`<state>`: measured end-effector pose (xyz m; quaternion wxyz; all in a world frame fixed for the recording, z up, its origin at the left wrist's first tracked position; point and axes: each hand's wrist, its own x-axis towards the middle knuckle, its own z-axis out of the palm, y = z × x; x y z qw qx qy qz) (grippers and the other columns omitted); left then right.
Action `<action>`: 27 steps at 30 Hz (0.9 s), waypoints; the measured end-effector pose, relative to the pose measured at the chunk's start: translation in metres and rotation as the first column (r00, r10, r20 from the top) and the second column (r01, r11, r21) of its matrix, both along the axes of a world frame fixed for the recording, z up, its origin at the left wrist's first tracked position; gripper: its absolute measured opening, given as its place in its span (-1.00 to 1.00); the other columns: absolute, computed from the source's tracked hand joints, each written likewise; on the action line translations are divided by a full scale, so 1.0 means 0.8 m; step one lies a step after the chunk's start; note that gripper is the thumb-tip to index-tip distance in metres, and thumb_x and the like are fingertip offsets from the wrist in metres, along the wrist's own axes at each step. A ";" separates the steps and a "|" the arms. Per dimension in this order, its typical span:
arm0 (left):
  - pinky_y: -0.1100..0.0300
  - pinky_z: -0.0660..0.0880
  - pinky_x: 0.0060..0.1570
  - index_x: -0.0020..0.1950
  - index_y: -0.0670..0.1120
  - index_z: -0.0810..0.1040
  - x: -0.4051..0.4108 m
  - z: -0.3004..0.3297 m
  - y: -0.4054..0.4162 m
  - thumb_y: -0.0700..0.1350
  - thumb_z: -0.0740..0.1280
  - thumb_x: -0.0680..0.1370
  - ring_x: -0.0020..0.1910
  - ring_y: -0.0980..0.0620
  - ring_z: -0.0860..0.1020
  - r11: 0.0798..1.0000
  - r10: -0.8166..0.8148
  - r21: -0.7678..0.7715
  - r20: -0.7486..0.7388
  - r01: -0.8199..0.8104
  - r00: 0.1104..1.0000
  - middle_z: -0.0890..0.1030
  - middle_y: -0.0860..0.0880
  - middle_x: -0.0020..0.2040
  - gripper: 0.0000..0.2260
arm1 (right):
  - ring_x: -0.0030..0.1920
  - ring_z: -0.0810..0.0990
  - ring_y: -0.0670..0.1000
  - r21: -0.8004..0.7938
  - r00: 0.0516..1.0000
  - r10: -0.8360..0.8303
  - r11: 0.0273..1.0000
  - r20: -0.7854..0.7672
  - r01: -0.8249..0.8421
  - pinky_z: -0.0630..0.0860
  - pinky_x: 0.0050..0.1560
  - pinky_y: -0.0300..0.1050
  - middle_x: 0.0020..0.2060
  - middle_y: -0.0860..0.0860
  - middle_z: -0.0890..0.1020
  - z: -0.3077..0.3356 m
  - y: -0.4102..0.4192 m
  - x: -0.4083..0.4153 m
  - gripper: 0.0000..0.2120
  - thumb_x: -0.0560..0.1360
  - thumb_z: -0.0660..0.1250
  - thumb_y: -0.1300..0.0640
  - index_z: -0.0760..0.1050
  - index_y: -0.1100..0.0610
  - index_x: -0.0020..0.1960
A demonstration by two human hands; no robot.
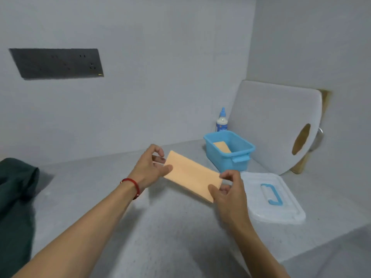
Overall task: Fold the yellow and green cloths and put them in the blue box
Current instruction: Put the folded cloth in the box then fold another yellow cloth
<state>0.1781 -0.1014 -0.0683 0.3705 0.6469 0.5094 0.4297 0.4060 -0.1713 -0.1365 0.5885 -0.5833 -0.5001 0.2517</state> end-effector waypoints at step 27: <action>0.04 0.52 0.23 -0.10 -0.08 0.68 0.296 0.003 0.334 -0.43 0.43 0.45 0.10 -0.09 0.50 0.911 -0.076 0.158 -0.844 0.382 0.531 0.41 0.03 0.14 -0.76 | 0.12 0.64 0.20 0.209 0.529 -0.484 0.843 0.697 0.496 0.32 0.33 0.39 0.09 0.14 0.68 0.012 0.184 0.078 -0.71 0.51 0.27 0.00 0.66 0.15 -0.21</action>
